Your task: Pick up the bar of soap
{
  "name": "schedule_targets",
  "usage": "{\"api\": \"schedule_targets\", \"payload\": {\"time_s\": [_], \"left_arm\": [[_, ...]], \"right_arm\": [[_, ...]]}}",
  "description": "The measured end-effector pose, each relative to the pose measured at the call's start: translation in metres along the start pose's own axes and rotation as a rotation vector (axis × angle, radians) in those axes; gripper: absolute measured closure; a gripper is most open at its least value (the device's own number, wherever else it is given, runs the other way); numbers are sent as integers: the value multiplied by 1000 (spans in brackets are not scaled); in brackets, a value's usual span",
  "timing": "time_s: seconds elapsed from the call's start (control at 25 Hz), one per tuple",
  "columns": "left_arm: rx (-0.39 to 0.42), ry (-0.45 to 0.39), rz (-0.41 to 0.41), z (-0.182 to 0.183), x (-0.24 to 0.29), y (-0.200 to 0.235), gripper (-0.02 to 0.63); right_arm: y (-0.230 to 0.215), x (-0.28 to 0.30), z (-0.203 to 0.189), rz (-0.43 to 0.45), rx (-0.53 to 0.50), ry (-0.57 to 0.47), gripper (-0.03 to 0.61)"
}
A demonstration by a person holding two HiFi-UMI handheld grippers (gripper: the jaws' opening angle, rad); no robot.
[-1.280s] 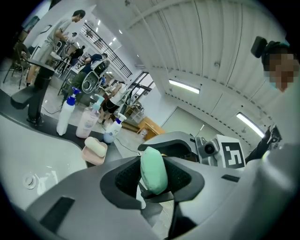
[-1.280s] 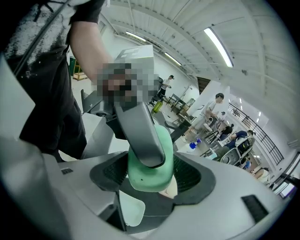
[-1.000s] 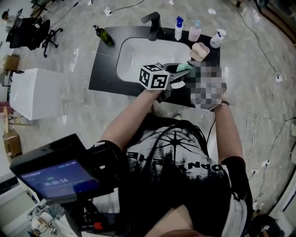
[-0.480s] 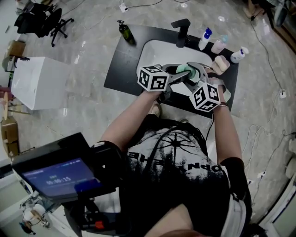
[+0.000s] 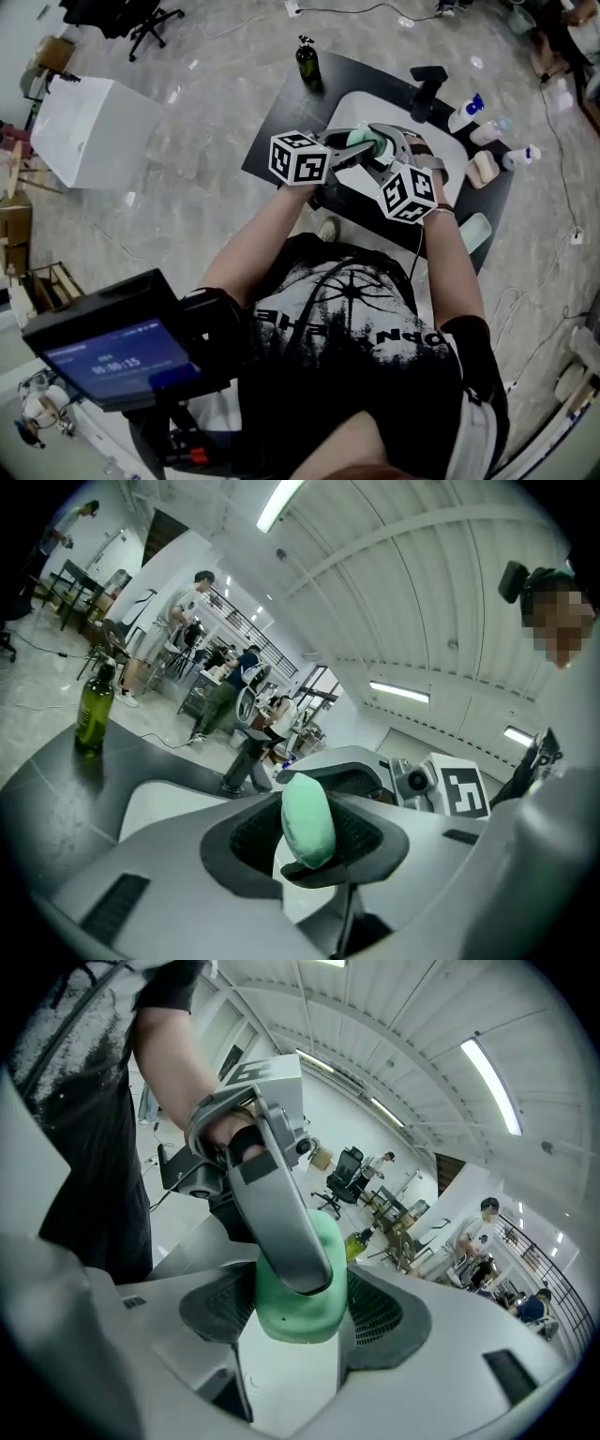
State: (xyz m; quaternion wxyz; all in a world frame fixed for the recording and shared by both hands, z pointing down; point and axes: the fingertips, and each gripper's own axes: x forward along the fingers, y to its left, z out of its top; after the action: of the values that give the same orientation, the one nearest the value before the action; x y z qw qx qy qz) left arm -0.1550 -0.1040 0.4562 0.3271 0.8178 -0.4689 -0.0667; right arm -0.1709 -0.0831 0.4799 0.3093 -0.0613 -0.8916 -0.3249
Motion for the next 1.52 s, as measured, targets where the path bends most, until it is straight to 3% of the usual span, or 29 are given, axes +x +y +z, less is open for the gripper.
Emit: {"api": "schedule_targets", "payload": {"time_s": [0.4,0.68,1.16,1.52], "left_arm": [[-32,-81,110,21,-74,56,476],[-45,-108,158,21,-102,75,476],[-65,-96,194,11,-133,100,476],[-139,-68,210,-18,-140,125,476]], "right_arm": [[-1,68,63,81,-82,-74,288],[7,92,85,117,-111,-107,288],[24,123,104,156,-109,-117,288],[50,150,95,223,-75,-103,288]]}}
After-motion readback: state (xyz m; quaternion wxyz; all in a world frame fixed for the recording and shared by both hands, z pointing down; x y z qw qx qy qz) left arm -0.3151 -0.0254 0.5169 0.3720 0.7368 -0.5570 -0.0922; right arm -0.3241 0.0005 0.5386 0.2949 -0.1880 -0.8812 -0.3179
